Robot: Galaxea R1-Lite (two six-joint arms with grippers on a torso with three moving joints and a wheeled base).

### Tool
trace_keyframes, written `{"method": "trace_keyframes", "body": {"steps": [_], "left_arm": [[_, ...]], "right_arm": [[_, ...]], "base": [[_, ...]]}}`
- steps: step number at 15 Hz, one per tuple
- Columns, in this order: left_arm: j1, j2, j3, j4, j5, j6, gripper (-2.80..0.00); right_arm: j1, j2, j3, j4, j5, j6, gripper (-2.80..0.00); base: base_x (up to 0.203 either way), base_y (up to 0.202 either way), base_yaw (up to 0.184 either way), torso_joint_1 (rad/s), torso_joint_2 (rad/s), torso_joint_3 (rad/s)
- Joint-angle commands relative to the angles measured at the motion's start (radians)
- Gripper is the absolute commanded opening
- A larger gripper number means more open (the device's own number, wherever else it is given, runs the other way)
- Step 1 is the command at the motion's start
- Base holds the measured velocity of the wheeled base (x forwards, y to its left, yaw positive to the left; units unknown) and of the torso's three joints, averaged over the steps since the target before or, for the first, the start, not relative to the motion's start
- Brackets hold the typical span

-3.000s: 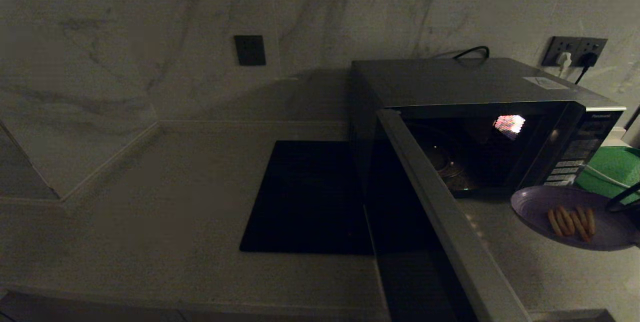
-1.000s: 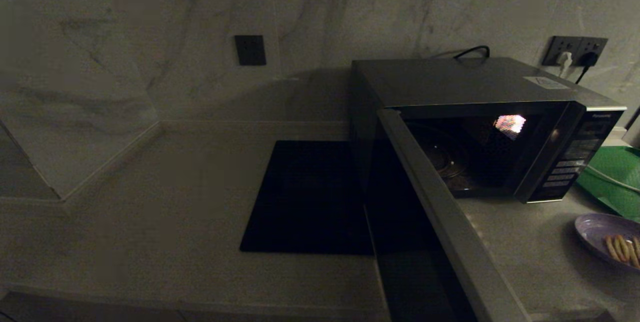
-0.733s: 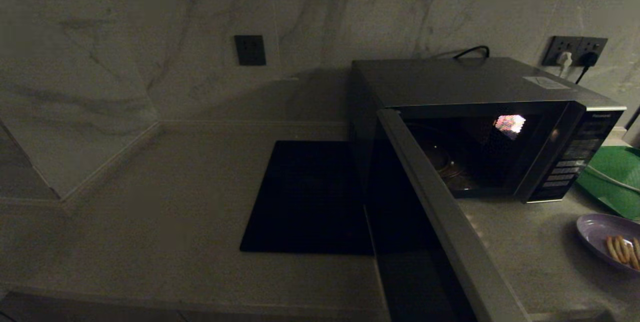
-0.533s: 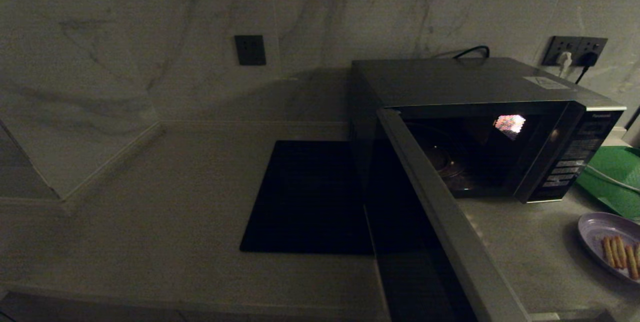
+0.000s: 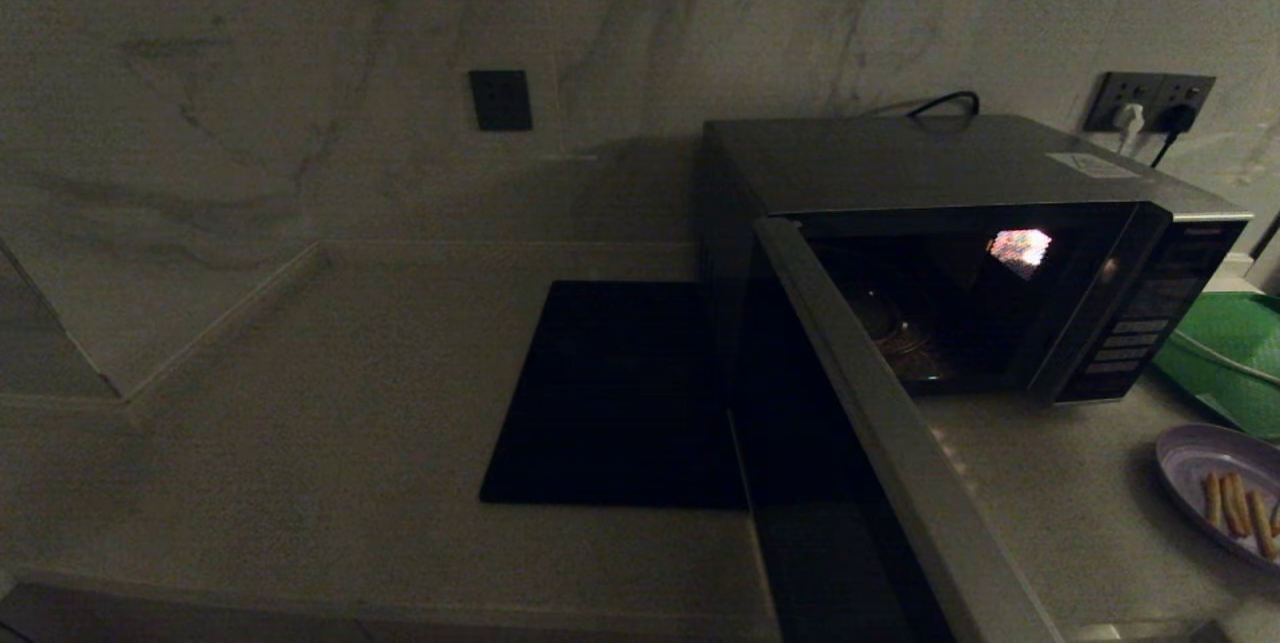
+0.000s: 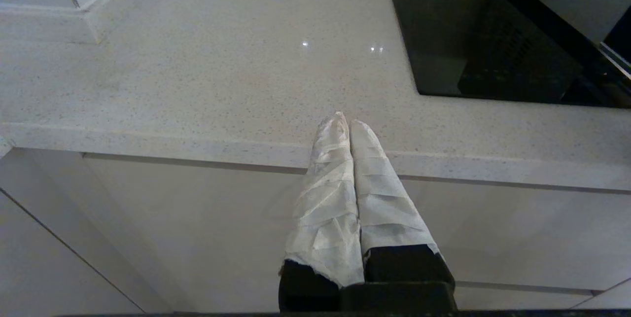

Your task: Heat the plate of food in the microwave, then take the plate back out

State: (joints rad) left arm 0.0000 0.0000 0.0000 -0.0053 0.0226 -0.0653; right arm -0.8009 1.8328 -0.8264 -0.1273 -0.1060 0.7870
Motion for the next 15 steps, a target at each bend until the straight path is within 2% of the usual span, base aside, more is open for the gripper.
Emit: {"method": "trace_keyframes", "body": {"steps": [1,5,7,10,12,15], "left_arm": [[0.000,-0.002,0.000,-0.001,0.000,-0.001,-2.80],[0.000,-0.002,0.000,-0.001,0.000,-0.001,-2.80],[0.000,-0.002,0.000,-0.001,0.000,-0.001,-2.80],[0.000,-0.002,0.000,-0.001,0.000,-0.001,-2.80],[0.000,-0.002,0.000,-0.001,0.000,-0.001,-2.80],[0.000,-0.002,0.000,-0.001,0.000,-0.001,-2.80]], "right_arm": [[0.000,-0.089,0.003,0.002,0.005,0.000,0.00],[0.005,-0.368,-0.002,0.022,0.036,-0.069,0.00],[0.035,-0.501,-0.054,0.117,0.066,-0.107,0.00],[0.117,-0.589,-0.282,0.444,0.108,-0.121,0.00],[0.173,-0.611,-0.467,0.668,0.169,-0.120,0.00],[0.336,-0.623,-0.743,0.976,0.260,-0.120,0.00]], "base": [[0.000,0.000,0.000,0.000,0.00,0.000],[0.000,0.000,0.000,0.000,0.00,0.000],[0.000,0.000,0.000,0.000,0.00,0.000],[0.000,0.000,0.000,0.000,0.00,0.000],[0.000,0.000,0.000,0.000,0.00,0.000],[0.000,0.000,0.000,0.000,0.00,0.000]]}}
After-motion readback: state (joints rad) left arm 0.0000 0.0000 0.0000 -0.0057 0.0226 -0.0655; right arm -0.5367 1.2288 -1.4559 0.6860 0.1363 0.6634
